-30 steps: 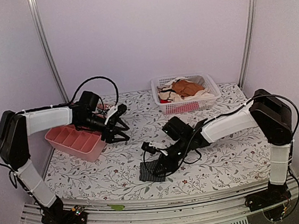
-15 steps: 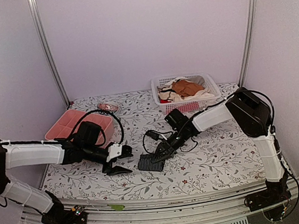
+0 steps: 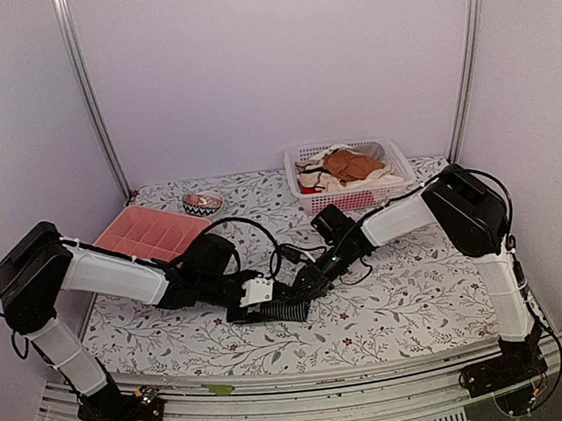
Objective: Roll the underwear
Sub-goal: Roll the underwear at the center of the board.
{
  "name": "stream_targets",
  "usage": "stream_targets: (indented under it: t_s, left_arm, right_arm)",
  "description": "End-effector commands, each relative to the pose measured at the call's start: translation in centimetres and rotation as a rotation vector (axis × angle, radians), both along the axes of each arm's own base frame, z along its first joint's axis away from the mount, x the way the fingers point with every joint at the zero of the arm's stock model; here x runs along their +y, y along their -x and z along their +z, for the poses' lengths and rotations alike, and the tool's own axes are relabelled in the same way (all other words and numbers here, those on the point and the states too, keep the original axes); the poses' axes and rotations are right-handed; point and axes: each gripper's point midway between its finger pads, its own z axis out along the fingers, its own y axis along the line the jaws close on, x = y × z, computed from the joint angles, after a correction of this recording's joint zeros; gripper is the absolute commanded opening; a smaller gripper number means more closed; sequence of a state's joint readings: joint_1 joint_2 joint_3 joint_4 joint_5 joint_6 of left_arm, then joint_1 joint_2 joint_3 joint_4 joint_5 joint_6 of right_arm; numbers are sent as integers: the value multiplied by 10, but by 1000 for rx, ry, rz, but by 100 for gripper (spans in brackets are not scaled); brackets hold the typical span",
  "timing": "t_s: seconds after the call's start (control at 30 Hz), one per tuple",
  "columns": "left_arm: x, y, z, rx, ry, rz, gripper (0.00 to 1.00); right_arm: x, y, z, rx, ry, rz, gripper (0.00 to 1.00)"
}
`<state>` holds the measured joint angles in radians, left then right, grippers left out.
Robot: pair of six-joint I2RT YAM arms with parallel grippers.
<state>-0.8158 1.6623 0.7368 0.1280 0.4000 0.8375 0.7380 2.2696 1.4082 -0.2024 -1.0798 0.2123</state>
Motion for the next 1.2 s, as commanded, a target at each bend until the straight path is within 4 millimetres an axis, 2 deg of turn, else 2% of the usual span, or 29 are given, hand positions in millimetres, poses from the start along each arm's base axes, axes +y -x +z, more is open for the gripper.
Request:
stream_targets:
  t_s: [0.0, 0.13, 0.2, 0.33, 0.4, 0.5, 0.6, 0.73, 0.77, 0.83, 0.97, 1.17]
  left_arm:
    - [-11, -14, -13, -51, -40, 7, 56]
    - [-7, -10, -29, -5, -119, -11, 38]
    - [-6, -5, -31, 15, -133, -32, 26]
    - [-6, 2, -31, 103, -184, -51, 2]
    - [-3, 8, -30, 154, -205, -52, 0]
    - [7, 25, -29, 236, -241, -82, 0]
    - [13, 41, -25, 340, -271, -95, 0]
    - [14, 42, -15, 460, -294, -68, 0]
    - [8, 35, -7, 489, -283, -61, 0]
    - [5, 33, -6, 608, -300, -57, 0]
    - [3, 26, -21, 817, -357, -37, 0]
    - [3, 12, -48, 985, -430, 8, 0]
  right_arm:
    - [-22, -4, -47, -19, 166, -61, 0]
    - [-21, -9, -36, -69, 145, -75, 0]
    - [-21, -15, -28, -107, 130, -91, 6]
    - [-24, -30, -3, -196, 94, -134, 27]
    - [-28, -37, 13, -252, 79, -161, 33]
    - [-38, -42, 35, -358, 66, -191, 36]
    - [-54, -39, 40, -438, 105, -213, 37]
    - [-69, -28, 55, -528, 99, -209, 38]
    - [-72, -23, 58, -543, 93, -203, 39]
    - [-75, -12, 66, -590, 78, -192, 40]
    - [-72, 9, 69, -731, 81, -117, 43]
    - [-42, 27, 70, -882, 92, -36, 49]
